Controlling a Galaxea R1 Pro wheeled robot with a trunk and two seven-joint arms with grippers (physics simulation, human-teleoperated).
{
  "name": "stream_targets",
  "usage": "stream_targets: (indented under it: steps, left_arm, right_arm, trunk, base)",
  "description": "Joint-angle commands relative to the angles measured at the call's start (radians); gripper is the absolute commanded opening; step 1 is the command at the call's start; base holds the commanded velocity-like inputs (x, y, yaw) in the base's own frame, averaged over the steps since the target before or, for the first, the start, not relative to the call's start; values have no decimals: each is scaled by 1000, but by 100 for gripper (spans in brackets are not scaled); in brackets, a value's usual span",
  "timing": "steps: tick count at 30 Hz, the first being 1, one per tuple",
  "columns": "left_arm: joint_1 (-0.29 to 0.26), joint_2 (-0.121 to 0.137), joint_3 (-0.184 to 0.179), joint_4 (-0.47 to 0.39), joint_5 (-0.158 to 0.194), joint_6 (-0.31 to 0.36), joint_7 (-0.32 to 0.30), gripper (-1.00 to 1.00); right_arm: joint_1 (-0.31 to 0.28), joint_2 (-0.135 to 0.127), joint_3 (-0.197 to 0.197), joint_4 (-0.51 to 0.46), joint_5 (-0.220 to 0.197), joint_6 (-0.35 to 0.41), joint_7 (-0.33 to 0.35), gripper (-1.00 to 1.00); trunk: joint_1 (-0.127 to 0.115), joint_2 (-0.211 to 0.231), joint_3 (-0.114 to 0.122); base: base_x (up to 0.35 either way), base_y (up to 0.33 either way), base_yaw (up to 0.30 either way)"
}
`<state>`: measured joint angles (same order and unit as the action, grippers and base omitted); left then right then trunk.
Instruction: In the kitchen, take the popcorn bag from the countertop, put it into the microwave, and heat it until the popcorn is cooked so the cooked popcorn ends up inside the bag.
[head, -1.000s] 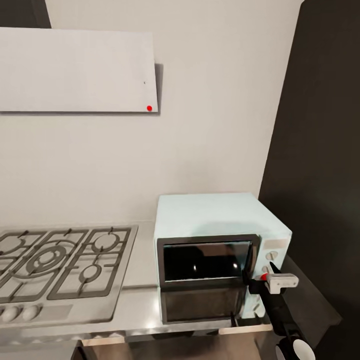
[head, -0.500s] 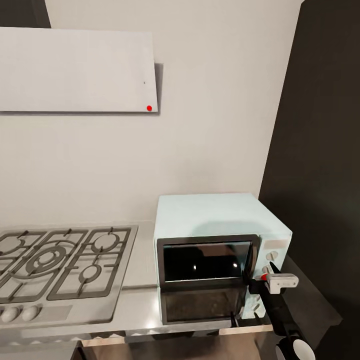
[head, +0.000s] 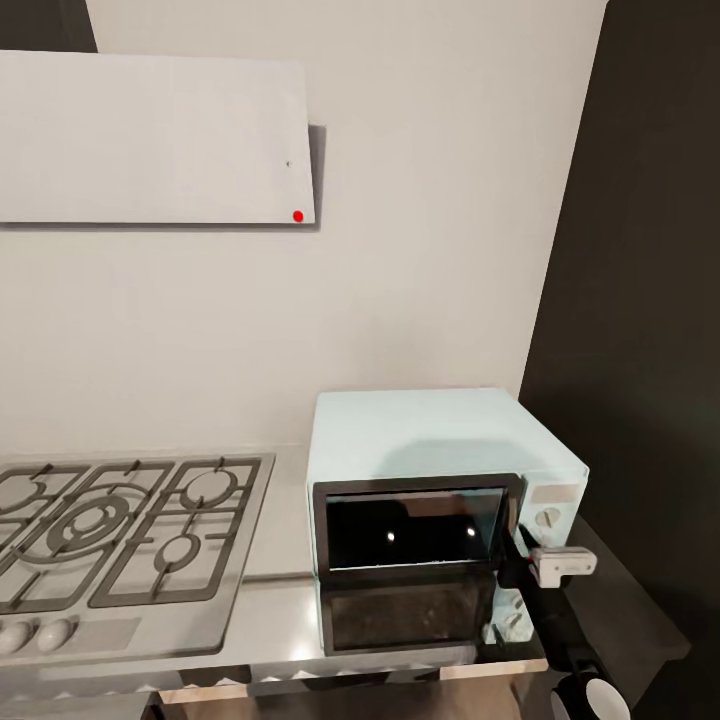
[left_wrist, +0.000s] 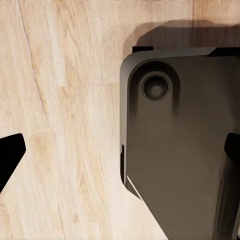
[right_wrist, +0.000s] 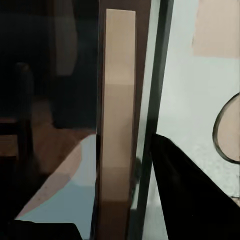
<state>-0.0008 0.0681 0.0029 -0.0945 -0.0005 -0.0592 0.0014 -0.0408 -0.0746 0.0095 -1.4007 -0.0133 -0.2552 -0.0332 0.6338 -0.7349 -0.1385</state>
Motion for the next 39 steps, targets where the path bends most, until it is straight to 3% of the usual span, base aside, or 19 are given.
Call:
stream_targets:
  steps: [1,39]
  left_arm:
    - [0,0,0,-1,0,-2,0,100]
    - [0,-4,0,-1,-1,-2,0,100]
  right_arm:
    - [-1,-1,1,0,-2,-3,-4,-100]
    - [-1,1,2,0,0,-10,-4,-100]
  trunk:
    - [0,-1,-1]
    - [0,-1,-1]
  base:
    - [0,0,0]
    - [-51,0,0]
